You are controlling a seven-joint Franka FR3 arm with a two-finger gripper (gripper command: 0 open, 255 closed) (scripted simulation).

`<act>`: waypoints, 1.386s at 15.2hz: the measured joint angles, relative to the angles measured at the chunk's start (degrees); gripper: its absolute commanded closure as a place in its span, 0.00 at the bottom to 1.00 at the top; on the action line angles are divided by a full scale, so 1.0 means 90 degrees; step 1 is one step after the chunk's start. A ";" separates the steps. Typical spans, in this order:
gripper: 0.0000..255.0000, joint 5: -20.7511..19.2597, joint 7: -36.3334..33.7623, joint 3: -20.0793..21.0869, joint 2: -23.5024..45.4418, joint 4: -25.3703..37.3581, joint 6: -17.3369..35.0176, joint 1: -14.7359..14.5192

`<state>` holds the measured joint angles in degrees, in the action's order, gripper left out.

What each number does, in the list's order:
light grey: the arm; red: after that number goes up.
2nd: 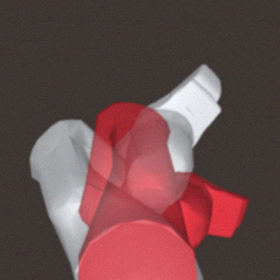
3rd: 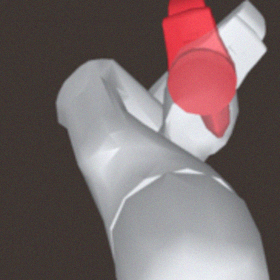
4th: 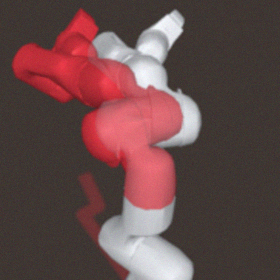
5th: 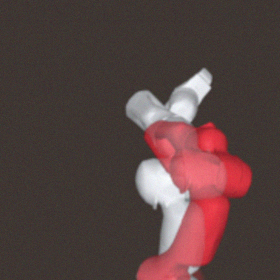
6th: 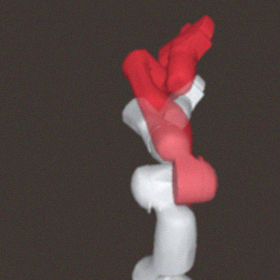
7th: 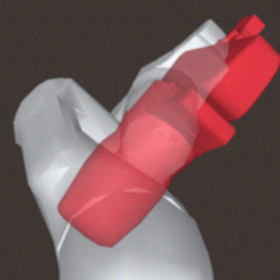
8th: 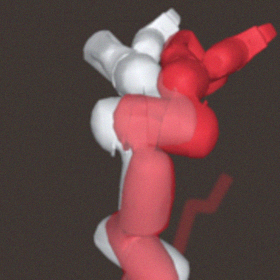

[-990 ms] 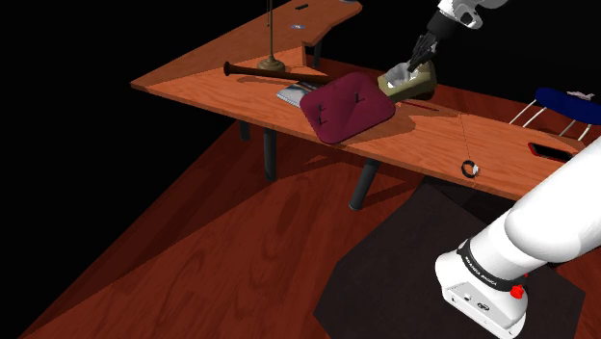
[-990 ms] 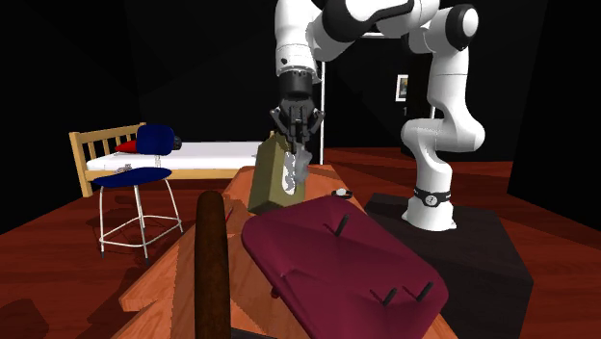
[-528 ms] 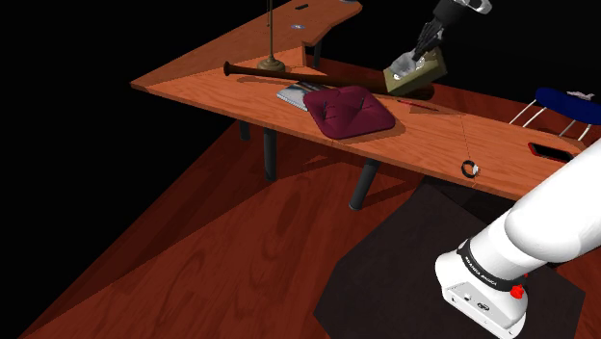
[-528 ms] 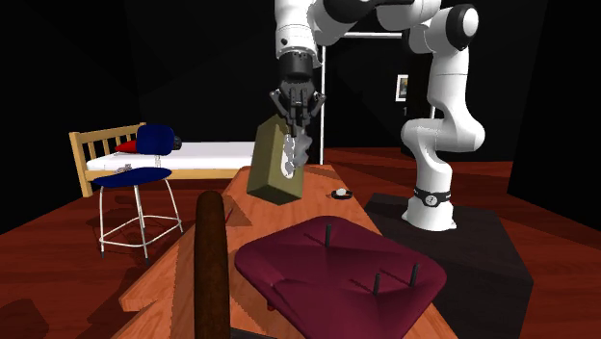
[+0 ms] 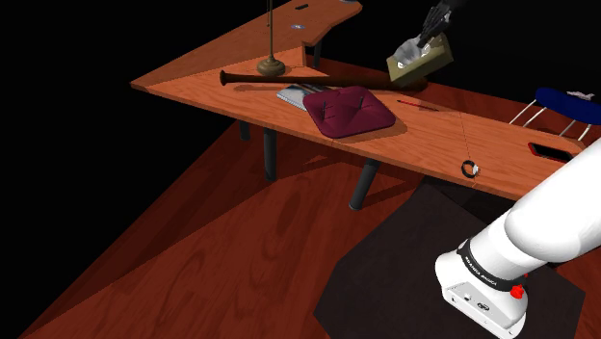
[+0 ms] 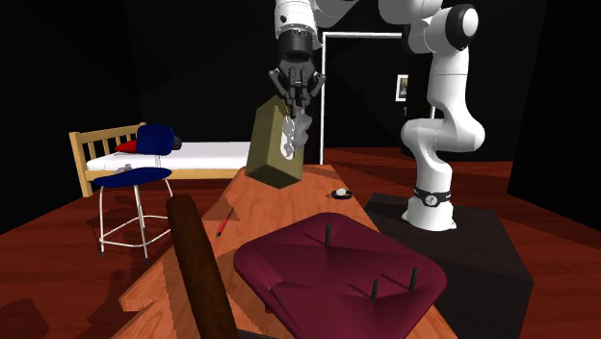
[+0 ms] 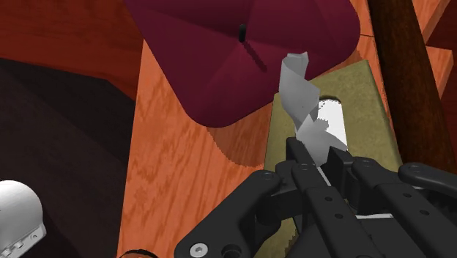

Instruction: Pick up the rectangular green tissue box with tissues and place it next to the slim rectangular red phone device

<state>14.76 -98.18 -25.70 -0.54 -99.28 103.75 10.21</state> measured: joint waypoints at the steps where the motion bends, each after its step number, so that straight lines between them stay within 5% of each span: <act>1: 1.00 -0.0003 -0.0012 -0.0006 0.0005 0.0093 -0.0090 0.0005; 8: 1.00 0.0004 -0.0132 -0.0023 0.0076 0.0760 -0.0681 0.0022; 21: 1.00 -0.0643 0.0998 -0.0673 -0.1287 -0.0319 -0.1073 0.0655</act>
<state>8.97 -89.20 -31.76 -12.12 -102.15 94.10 16.11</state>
